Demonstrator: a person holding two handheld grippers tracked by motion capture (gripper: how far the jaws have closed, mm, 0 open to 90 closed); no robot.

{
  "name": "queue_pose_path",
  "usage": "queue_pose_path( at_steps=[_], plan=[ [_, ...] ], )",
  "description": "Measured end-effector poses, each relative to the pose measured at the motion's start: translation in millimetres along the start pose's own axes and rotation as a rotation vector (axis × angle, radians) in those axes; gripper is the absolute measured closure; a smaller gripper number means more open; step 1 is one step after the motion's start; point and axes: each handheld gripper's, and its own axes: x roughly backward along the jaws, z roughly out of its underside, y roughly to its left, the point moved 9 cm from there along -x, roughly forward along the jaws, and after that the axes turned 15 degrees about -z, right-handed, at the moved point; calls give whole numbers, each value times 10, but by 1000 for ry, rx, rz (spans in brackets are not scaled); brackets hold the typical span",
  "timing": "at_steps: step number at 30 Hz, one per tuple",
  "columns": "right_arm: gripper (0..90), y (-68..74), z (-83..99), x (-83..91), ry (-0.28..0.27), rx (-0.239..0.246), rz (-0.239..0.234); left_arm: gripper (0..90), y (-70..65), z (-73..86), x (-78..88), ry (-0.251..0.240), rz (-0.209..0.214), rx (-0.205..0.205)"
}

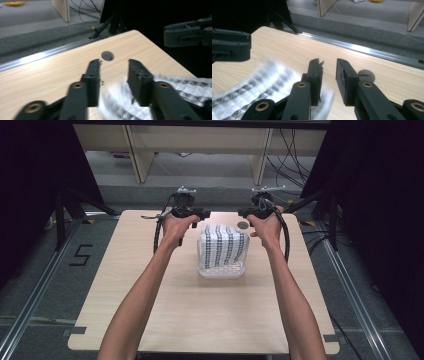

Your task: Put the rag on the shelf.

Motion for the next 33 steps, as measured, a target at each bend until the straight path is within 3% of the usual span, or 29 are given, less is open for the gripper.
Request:
queue_pose_path(
  at_steps=[2,8,13,20,26,28,33],
  plan=[
    [722,-34,-6,29,-5,11,3,505,12,7,2,10,-15,9],
    [707,-18,-39,123,-21,26,-10,482,-25,8,92,12,10,-14],
    [657,16,-31,211,-14,48,-14,434,-39,37,207,25,4,-47],
    [583,57,-19,326,-12,84,-16,409,-4,79,301,26,6,-32],
    [517,79,59,413,-18,64,-28,372,19,120,395,23,21,-21],
    [510,63,63,420,-15,82,-32,366,26,127,420,18,12,-15],
    [483,7,126,460,-8,71,-21,321,8,145,504,12,1,-20]
  ],
)
